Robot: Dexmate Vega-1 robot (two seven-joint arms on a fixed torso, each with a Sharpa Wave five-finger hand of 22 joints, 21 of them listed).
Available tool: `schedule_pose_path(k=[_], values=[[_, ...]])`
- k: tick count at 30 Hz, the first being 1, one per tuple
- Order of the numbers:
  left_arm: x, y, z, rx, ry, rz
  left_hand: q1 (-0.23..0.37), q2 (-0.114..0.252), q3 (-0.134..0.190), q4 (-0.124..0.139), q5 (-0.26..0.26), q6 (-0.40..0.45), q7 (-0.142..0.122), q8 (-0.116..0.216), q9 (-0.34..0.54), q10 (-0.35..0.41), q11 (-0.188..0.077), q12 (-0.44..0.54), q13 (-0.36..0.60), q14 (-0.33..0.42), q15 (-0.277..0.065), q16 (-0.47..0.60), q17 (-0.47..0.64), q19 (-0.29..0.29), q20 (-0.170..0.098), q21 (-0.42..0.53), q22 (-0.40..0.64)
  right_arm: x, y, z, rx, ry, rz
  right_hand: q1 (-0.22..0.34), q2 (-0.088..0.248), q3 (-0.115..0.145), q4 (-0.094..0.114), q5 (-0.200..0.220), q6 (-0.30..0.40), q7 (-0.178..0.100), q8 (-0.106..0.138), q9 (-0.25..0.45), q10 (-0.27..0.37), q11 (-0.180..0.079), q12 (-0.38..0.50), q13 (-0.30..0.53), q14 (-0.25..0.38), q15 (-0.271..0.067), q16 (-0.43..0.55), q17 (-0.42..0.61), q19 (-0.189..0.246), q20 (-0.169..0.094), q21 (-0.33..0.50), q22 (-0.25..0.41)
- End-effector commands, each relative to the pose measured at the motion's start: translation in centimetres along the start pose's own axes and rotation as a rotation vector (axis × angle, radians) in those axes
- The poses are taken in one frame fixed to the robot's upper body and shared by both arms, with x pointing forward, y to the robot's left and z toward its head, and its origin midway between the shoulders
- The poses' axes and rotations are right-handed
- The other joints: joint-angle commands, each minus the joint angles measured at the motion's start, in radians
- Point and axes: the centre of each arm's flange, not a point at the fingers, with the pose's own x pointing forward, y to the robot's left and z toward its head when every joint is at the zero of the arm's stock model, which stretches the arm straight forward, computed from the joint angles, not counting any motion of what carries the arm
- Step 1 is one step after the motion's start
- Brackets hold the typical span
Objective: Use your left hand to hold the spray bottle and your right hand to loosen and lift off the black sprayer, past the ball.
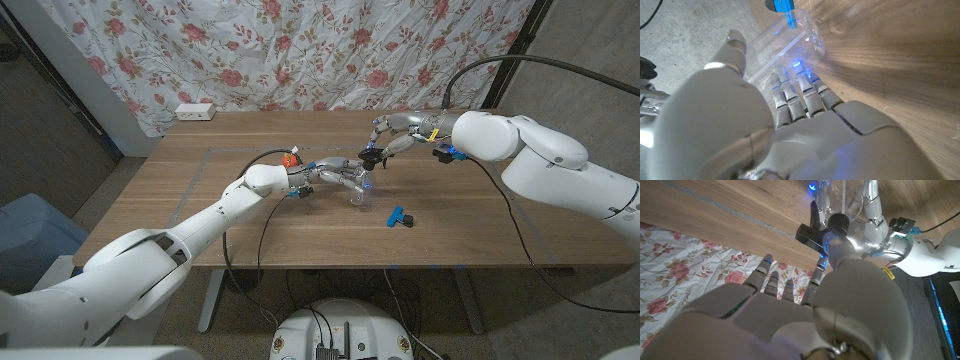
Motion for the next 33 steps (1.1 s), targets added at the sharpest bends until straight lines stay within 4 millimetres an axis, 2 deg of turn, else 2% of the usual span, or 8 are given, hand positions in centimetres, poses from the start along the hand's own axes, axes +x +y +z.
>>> schedule_pose_path(k=[1, 5, 10, 15, 25, 33], values=[[0.14, -0.20, -0.13, -0.006, 0.006, 0.001, 0.038, 0.105, 0.002, 0.001, 0.004, 0.025, -0.014, 0.044, 0.003, 0.063, -0.057, 0.004, 0.010, 0.005, -0.133, -0.008, 0.003, 0.007, -0.058, -0.002, 0.003, 0.10, 0.11, -0.27, 0.012, -0.012, -0.021, 0.021, 0.006, 0.007, -0.001, 0.007, 0.027, 0.002, 0.014, 0.002, 0.017, -0.008, 0.010, 0.001, 0.004, -0.009, 0.008, 0.003, 0.008, -0.009, 0.003, 0.002], [0.18, -0.24, -0.16, -0.007, 0.011, -0.001, 0.038, 0.107, 0.002, 0.002, 0.004, 0.024, -0.012, 0.045, 0.001, 0.065, -0.052, 0.004, 0.010, 0.004, -0.132, -0.009, 0.004, 0.007, -0.058, -0.002, 0.003, 0.11, 0.23, -0.35, 0.017, -0.015, -0.030, 0.042, 0.006, 0.000, 0.000, 0.008, 0.066, 0.002, 0.031, 0.003, 0.043, -0.015, 0.015, 0.000, 0.012, -0.019, 0.012, 0.004, 0.011, -0.011, 0.002, 0.002], [0.34, -0.25, -0.16, -0.007, 0.014, -0.004, 0.038, 0.108, 0.002, 0.003, 0.004, 0.021, -0.013, 0.045, 0.000, 0.064, -0.055, 0.003, 0.011, 0.004, -0.133, -0.011, 0.004, 0.007, -0.056, -0.002, 0.003, 0.04, 0.32, -0.43, 0.019, -0.014, -0.046, 0.077, 0.009, -0.011, 0.002, 0.012, 0.134, 0.002, 0.058, -0.001, 0.083, -0.047, 0.020, 0.000, 0.028, -0.033, 0.021, 0.008, 0.017, -0.016, 0.003, 0.002], [0.64, -0.25, -0.18, -0.009, 0.015, -0.014, 0.038, 0.108, 0.003, 0.003, 0.004, 0.021, -0.013, 0.047, -0.002, 0.064, -0.054, 0.002, 0.012, 0.004, -0.131, -0.013, 0.003, 0.006, -0.057, -0.002, 0.003, -0.02, 0.42, -0.47, 0.020, -0.008, -0.063, 0.098, 0.011, -0.020, 0.003, 0.014, 0.178, 0.002, 0.074, -0.005, 0.113, -0.058, 0.024, -0.001, 0.044, -0.045, 0.029, 0.011, 0.025, -0.021, 0.004, 0.002], [0.81, -0.12, -0.22, -0.009, 0.017, -0.016, 0.033, 0.109, 0.003, 0.006, 0.003, 0.021, -0.010, 0.049, -0.006, 0.063, -0.052, -0.001, 0.012, 0.004, -0.129, -0.019, 0.001, 0.006, -0.055, -0.002, 0.003, 0.13, 0.55, -0.67, 0.025, 0.001, -0.071, 0.132, 0.010, -0.052, 0.009, 0.014, 0.309, 0.002, 0.127, -0.006, 0.181, -0.065, 0.030, -0.002, 0.079, -0.051, 0.050, 0.020, 0.046, -0.019, 0.007, 0.002], [0.79, -0.13, -0.30, -0.012, 0.020, -0.013, 0.029, 0.111, 0.004, 0.008, 0.003, 0.022, -0.007, 0.050, -0.008, 0.065, -0.051, -0.003, 0.012, 0.005, -0.129, -0.022, -0.001, 0.006, -0.054, -0.002, 0.003, 0.30, 0.51, -0.70, 0.023, -0.002, -0.082, 0.150, 0.017, -0.056, 0.007, 0.018, 0.345, 0.001, 0.147, 0.001, 0.196, -0.074, 0.029, -0.002, 0.080, -0.055, 0.053, 0.023, 0.048, -0.021, 0.005, 0.003]])
